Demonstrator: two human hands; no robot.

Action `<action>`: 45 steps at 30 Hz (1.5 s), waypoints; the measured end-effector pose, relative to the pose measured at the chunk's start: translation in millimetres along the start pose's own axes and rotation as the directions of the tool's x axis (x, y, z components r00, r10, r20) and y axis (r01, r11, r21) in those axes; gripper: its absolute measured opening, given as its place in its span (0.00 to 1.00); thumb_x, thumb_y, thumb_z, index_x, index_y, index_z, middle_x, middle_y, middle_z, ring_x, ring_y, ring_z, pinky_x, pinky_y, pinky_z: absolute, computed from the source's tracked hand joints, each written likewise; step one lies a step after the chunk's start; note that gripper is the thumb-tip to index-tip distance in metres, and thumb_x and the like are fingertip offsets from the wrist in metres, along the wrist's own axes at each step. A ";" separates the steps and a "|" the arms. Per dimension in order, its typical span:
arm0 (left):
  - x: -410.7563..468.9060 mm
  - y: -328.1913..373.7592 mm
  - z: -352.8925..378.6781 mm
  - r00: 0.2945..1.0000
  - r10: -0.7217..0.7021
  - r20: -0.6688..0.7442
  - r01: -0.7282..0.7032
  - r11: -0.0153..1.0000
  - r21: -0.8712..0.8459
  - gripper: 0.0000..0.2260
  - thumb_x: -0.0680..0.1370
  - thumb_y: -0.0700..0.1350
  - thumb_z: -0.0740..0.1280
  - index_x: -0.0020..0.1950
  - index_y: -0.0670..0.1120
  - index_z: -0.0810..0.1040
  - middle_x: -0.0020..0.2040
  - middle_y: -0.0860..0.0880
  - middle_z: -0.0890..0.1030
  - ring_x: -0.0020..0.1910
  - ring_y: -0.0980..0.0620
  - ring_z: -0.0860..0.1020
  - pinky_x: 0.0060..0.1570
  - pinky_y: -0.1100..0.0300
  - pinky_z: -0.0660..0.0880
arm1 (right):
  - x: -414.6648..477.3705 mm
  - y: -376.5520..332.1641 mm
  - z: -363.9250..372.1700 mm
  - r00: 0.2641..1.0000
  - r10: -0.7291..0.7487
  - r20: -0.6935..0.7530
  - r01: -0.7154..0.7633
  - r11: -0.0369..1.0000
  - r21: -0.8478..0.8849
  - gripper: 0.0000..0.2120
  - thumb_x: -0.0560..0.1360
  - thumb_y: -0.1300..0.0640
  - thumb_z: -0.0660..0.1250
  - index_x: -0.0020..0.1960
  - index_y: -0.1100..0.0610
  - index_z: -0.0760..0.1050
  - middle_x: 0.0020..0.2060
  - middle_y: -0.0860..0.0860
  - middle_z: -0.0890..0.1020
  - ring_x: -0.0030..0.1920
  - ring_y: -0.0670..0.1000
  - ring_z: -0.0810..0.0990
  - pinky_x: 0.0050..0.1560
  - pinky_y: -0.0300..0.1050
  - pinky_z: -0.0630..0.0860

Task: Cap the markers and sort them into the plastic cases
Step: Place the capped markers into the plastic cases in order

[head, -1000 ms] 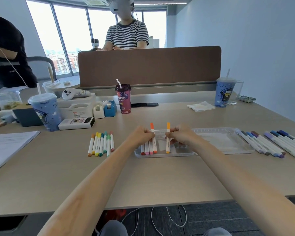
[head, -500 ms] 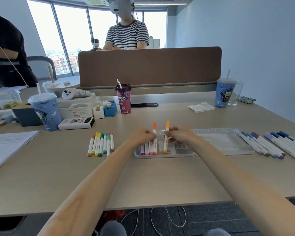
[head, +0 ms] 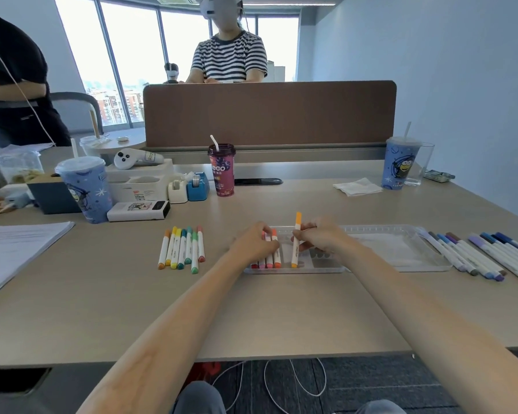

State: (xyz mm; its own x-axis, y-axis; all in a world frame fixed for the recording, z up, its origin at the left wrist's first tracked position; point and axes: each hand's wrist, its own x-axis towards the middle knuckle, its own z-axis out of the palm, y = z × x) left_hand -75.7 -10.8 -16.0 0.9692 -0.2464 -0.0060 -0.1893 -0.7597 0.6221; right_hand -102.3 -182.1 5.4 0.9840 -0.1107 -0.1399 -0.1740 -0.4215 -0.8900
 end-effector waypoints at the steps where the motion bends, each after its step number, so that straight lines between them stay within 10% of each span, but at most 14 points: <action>1: 0.1 0.1 -0.3 1.000 0.007 0.005 -0.007 1.000 0.010 0.17 0.76 0.53 0.66 0.63 0.50 0.70 0.50 0.51 0.75 0.53 0.49 0.76 0.60 0.47 0.73 | -0.2 -0.7 0.9 1.000 0.001 -0.001 -0.001 1.000 -0.001 0.04 0.78 0.58 0.67 0.45 0.56 0.77 0.44 0.52 0.85 0.35 0.46 0.83 0.25 0.35 0.68; 37: 9.9 -1.7 10.4 0.996 0.020 -0.082 -0.002 0.976 0.217 0.14 0.78 0.56 0.63 0.60 0.51 0.72 0.60 0.49 0.75 0.61 0.47 0.71 0.63 0.47 0.62 | -0.4 4.5 3.2 0.999 -0.017 -0.033 0.016 1.000 -0.022 0.09 0.77 0.57 0.68 0.55 0.60 0.78 0.43 0.52 0.85 0.33 0.45 0.82 0.21 0.34 0.66; 45: 7.3 -14.7 4.9 0.993 0.084 -0.088 -0.079 0.995 0.056 0.06 0.81 0.52 0.59 0.54 0.54 0.73 0.48 0.53 0.79 0.52 0.51 0.78 0.62 0.46 0.70 | 0.8 0.0 -0.7 1.000 0.023 -0.001 -0.023 0.998 -0.053 0.08 0.77 0.57 0.69 0.54 0.60 0.79 0.38 0.50 0.84 0.30 0.43 0.81 0.19 0.35 0.65</action>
State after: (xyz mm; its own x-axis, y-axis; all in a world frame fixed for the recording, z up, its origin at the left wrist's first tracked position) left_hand -66.6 -4.4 -29.1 0.9601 -0.2550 0.1153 -0.2738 -0.7706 0.5755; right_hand -101.5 -182.8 5.6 0.9796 -0.1218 -0.1601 -0.1988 -0.4658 -0.8622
